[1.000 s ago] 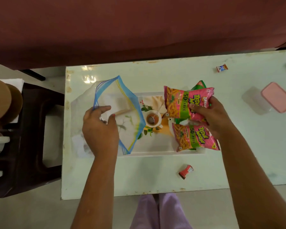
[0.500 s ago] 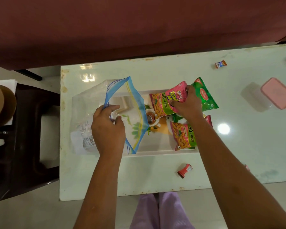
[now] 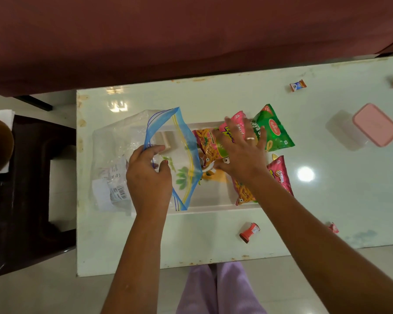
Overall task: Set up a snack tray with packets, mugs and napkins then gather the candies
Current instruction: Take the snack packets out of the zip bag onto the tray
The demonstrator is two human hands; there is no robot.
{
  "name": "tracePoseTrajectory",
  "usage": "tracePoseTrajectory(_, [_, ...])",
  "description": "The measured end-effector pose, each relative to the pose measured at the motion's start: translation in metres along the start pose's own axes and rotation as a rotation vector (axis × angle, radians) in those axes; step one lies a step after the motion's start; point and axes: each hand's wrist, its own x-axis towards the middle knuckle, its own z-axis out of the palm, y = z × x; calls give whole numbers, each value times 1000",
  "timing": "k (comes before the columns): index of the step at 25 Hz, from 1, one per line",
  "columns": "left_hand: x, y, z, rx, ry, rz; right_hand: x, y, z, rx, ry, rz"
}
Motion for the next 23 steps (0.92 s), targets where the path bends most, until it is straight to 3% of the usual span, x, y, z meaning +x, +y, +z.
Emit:
tracePoseTrajectory(2, [-1, -1, 0, 2, 3, 8, 9, 5, 9, -101, -40, -84])
tracePoseTrajectory(8, [-1, -3, -1, 11, 10, 1, 20, 3, 23, -182, -39, 2])
tracePoseTrajectory(17, [-3, -4, -5, 4, 22, 37, 10, -7, 35, -28, 61, 104])
tracePoseTrajectory(23, [-8, -7, -7, -18, 10, 49, 13, 20, 13, -103, -46, -14])
